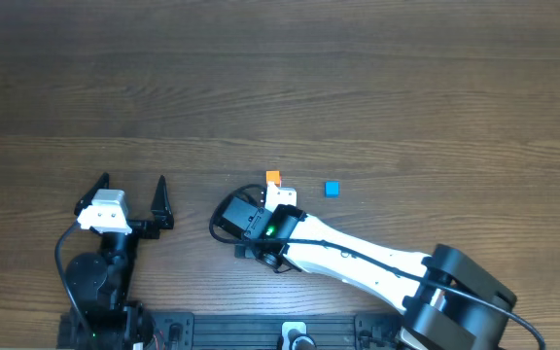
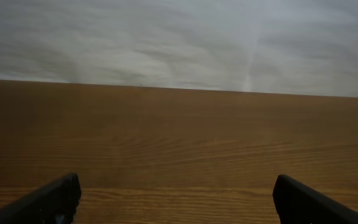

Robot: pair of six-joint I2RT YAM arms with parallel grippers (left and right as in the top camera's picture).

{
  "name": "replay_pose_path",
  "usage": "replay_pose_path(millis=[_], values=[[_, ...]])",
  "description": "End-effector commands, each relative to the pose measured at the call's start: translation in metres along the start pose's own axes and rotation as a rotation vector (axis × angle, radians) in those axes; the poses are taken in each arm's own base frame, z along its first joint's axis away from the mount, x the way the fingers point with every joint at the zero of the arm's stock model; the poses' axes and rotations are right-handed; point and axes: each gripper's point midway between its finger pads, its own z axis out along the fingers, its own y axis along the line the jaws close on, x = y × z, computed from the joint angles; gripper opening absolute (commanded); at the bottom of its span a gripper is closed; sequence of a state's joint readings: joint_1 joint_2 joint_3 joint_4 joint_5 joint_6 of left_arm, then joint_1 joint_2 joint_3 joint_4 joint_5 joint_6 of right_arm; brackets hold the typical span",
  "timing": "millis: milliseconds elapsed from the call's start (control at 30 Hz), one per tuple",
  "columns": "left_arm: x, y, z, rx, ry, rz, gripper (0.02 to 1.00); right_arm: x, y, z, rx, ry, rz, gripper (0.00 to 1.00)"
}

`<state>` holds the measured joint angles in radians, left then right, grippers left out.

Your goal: Stack Cubes

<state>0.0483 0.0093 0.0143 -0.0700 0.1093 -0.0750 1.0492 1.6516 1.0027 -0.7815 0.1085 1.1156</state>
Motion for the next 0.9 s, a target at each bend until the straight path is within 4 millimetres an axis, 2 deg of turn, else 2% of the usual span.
replay_pose_path(millis=[33,167,467,900], values=[[0.002,-0.001,0.0,0.007,-0.001,-0.01,1.0,-0.002,0.002,0.005,0.02,-0.011,0.029,0.976],[0.002,-0.001,0.0,0.007,-0.001,-0.011,1.0,-0.002,0.001,0.01,0.036,-0.01,0.017,0.936],[0.002,-0.001,0.0,0.007,-0.001,-0.01,0.998,0.001,-0.002,0.018,0.059,0.004,-0.019,0.939],[0.002,-0.001,0.0,0.007,-0.001,-0.011,0.998,0.008,0.0,0.022,0.067,0.021,-0.035,0.838]])
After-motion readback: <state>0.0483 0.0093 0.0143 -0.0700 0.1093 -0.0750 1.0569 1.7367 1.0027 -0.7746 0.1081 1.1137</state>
